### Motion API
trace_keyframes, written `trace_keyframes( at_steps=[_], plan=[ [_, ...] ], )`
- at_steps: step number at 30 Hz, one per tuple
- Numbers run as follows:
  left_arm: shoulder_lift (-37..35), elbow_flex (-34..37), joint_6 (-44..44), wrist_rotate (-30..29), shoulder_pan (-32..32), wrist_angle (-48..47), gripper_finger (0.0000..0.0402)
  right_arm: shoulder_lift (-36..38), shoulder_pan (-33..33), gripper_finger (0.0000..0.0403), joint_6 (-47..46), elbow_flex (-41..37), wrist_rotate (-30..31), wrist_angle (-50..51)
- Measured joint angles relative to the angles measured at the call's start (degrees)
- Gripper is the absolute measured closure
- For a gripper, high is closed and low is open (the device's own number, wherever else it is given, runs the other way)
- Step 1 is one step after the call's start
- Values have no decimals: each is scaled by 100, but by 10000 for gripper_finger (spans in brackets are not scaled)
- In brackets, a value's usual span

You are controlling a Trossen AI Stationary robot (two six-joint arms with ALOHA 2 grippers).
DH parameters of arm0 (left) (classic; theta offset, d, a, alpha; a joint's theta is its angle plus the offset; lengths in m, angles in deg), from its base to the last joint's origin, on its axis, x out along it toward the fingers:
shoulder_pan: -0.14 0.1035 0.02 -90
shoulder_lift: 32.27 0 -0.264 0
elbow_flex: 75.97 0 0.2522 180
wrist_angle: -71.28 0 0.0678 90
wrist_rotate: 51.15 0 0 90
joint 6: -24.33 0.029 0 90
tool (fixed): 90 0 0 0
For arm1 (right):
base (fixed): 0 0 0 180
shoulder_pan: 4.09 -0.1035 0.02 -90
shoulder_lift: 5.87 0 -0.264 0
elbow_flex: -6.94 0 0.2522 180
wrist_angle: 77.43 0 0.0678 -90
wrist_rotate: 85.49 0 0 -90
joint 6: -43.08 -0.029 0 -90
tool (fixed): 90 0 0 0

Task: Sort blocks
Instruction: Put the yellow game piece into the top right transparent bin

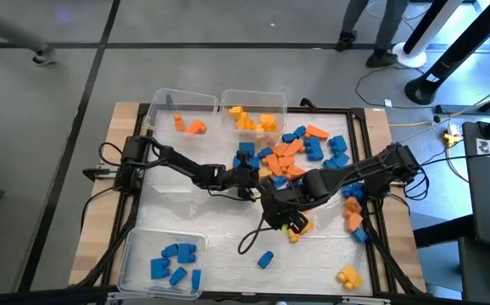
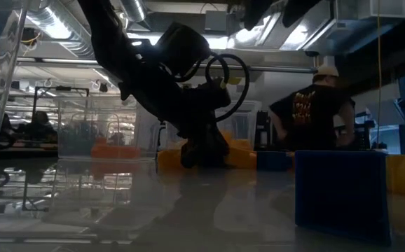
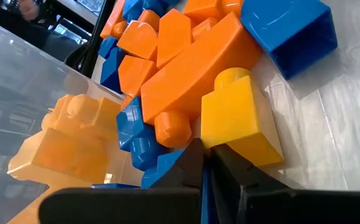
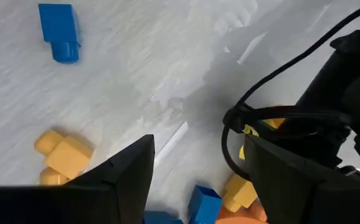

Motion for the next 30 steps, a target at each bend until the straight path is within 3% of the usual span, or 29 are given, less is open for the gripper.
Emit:
trace_keyframes(
  at_steps=[14, 30],
  plan=[
    [-158, 19, -677, 120, -273, 175, 401, 0, 1, 155, -299, 4, 59, 506],
    [-1345, 11, -1005, 70, -595, 195, 401, 0, 15, 155, -1132, 4, 1273, 2127]
  ],
)
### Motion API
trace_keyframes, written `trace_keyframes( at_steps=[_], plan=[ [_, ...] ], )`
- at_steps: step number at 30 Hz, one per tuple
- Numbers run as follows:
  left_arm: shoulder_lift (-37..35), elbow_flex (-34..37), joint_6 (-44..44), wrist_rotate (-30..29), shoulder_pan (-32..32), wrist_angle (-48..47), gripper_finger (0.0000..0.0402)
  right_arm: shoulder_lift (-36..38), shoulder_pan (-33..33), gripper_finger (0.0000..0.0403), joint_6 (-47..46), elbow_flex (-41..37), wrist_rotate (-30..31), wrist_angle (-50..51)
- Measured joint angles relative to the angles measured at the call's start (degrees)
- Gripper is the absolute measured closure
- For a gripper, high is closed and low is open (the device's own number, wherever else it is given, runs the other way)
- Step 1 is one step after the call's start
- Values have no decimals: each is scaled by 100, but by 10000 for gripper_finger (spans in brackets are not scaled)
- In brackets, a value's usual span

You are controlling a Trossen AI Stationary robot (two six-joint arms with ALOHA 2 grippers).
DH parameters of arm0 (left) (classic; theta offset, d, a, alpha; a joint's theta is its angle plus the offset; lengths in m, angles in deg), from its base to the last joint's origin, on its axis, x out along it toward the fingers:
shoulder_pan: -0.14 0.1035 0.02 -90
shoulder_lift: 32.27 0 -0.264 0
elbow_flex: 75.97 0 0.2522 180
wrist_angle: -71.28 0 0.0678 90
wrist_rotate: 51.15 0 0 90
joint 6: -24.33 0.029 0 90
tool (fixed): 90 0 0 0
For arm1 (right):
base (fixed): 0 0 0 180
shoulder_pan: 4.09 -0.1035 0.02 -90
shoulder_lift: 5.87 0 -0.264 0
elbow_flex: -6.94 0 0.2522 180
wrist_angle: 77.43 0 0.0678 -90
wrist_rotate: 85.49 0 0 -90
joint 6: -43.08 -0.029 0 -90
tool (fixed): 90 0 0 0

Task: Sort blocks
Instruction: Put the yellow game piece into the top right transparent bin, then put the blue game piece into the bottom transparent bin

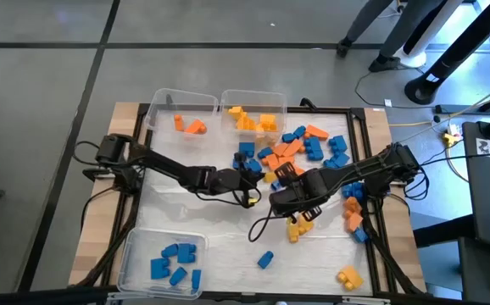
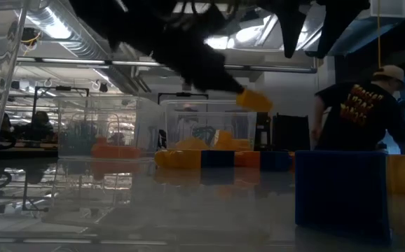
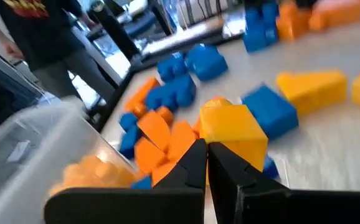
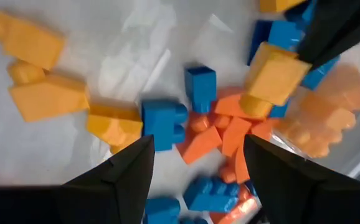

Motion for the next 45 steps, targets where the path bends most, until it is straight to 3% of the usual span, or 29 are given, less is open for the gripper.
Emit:
trace_keyframes(
  at_steps=[11, 19, 29, 39, 45],
  plan=[
    [-885, -4, 402, -702, 392, -66, 401, 0, 0, 155, 9, 0, 172, 66],
    [-1068, -9, 579, -804, 1277, 100, 401, 0, 0, 155, 12, 0, 170, 44],
    [-1066, -9, -821, -599, 2280, -391, 398, 0, 2, 155, 15, 0, 175, 33],
    [-1062, -9, -1117, -461, 2335, -659, 301, 0, 0, 155, 341, -2, 356, -175],
    [-1062, -9, -1121, -461, 2113, -660, 279, 0, 50, 155, 934, -2, 519, -472]
  ],
)
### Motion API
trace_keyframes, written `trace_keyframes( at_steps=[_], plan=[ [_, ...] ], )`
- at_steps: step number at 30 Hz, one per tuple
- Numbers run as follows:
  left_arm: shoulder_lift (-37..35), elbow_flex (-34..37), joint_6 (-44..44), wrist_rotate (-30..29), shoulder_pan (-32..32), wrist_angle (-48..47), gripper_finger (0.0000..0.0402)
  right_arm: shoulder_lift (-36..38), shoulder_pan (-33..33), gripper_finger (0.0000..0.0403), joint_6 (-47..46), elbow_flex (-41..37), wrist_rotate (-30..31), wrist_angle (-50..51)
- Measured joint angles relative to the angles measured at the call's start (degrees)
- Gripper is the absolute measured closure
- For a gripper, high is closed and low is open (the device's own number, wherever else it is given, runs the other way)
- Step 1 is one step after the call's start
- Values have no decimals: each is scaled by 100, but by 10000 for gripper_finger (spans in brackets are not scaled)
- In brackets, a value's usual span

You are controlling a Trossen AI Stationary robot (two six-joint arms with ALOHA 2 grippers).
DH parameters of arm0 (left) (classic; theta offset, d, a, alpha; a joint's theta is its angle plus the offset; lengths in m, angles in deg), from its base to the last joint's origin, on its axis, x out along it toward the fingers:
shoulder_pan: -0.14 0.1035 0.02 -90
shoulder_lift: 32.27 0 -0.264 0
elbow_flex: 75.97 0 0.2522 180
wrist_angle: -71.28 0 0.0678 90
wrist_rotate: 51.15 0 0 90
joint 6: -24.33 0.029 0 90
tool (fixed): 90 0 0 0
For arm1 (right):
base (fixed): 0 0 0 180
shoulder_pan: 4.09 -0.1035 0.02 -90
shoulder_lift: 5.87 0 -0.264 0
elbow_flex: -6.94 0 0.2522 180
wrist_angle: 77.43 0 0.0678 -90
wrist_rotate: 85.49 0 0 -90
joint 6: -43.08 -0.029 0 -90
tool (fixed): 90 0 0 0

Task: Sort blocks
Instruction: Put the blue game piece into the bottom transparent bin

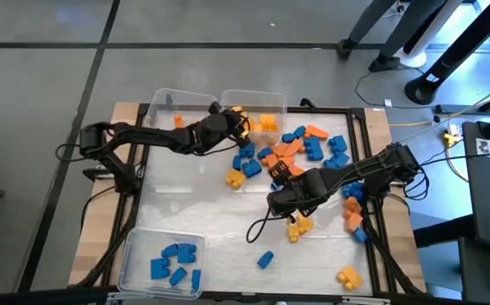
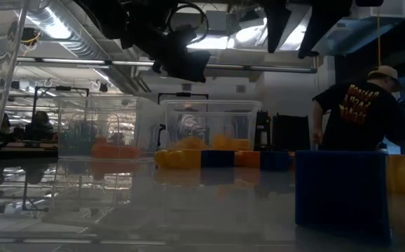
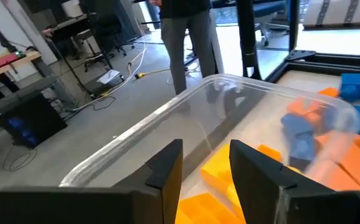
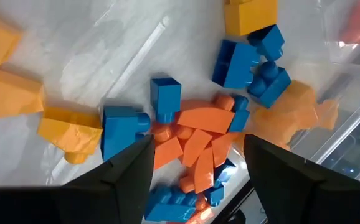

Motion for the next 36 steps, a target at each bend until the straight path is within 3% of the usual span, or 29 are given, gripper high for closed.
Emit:
trace_keyframes(
  at_steps=[3, 8, 16, 22, 28, 32, 36],
  plan=[
    [0, 0, 2, 0, -155, -6, 281, 0, 68, 155, 114, -46, -56, -100],
    [-33, 0, 99, 2, -458, -50, 284, -4, 194, 155, 351, -753, -153, -607],
    [-448, 2, 352, 2, -921, -67, 284, -4, 624, 155, 886, -2035, -455, -1954],
    [-854, 2, 354, 0, -1253, -294, 284, -4, 1051, 155, 1350, -2546, -544, -2865],
    [-1105, 2, 350, 0, -1510, -883, 284, -4, 1466, 155, 1577, -2770, -1691, -3351],
    [-1104, 2, 349, 0, -1630, -1116, 284, -4, 1670, 155, 1582, -2962, -1667, -3543],
    [-1101, 2, 297, 0, -1731, -1410, 284, -4, 1880, 155, 1584, -3205, -2046, -3817]
  ],
)
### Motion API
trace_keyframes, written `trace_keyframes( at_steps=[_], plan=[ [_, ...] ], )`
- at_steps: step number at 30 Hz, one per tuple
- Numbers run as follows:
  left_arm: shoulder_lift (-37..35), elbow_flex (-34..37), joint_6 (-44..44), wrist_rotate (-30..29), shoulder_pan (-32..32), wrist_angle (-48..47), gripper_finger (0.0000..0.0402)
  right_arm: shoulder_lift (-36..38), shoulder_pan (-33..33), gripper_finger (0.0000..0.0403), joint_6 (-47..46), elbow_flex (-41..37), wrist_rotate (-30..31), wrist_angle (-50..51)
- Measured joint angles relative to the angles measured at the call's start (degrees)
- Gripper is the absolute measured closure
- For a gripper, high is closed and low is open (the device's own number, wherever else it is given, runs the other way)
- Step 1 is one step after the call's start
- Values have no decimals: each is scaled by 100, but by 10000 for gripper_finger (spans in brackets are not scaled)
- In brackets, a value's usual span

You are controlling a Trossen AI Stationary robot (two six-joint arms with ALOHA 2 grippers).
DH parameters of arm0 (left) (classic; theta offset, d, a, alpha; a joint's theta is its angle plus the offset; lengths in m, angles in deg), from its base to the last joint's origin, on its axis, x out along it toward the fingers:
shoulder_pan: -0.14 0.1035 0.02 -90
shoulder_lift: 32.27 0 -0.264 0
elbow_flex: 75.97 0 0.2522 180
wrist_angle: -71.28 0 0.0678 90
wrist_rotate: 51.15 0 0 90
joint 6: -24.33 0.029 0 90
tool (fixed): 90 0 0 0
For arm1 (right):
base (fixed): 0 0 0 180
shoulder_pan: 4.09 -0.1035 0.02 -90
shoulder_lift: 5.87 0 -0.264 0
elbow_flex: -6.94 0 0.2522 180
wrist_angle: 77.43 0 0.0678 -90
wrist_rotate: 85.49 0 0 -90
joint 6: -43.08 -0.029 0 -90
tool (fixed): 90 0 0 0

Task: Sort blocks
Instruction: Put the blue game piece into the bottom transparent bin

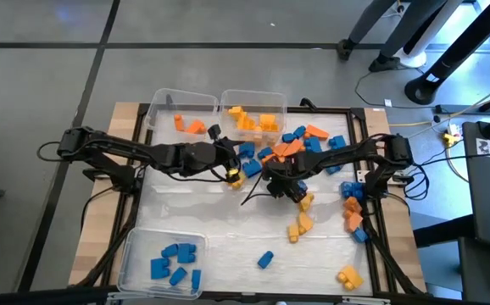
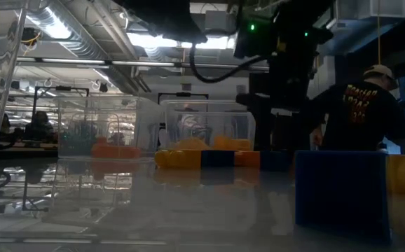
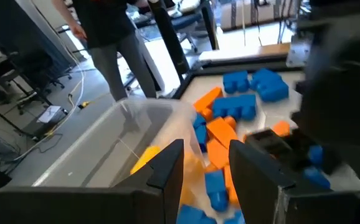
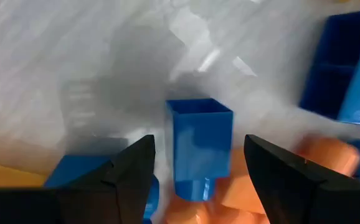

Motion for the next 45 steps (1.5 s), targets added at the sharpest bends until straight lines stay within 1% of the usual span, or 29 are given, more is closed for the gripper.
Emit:
trace_keyframes(
  at_steps=[7, 11, 13, 16, 21, 22, 25, 29, 35, 37, 41, 45],
  plan=[
    [2, 0, 5, 0, -153, -26, 284, 0, 187, 155, -71, -357, -16, -473],
    [2, 0, 7, 0, -262, 4, 284, 0, 174, 156, -123, -410, -13, -579],
    [2, 0, 7, 0, -326, 3, 284, 0, 174, 164, -148, -410, -13, -592],
    [2, 0, 6, 0, -432, 6, 284, 0, 174, 191, -266, -410, -62, -591],
    [2, 0, -27, 0, -656, 0, 284, 0, 174, 259, -308, -410, -65, -603],
    [2, 0, -89, 0, -713, -9, 284, 2, 172, 267, -309, -410, -65, -617],
    [2, 0, -383, 0, -889, -130, 284, 2, 172, 267, -437, -410, -65, -725],
    [2, 0, -846, 0, -1102, -640, 284, 2, 172, 267, -708, -410, 75, -1259],
    [2, 0, -1161, -2, -1400, -1405, 284, 2, 172, 239, -966, -217, 260, -2012],
    [2, 0, -1269, -2, -1493, -1597, 284, 2, 170, 243, -1007, -91, 321, -2170],
    [2, -2, -1369, -22, -1647, -1761, 284, 2, 168, 263, -1012, 251, 343, -2381],
    [-4, -15, -1462, -65, -1774, -1729, 284, 0, 163, 260, -1016, 562, 346, -2507]
  ],
)
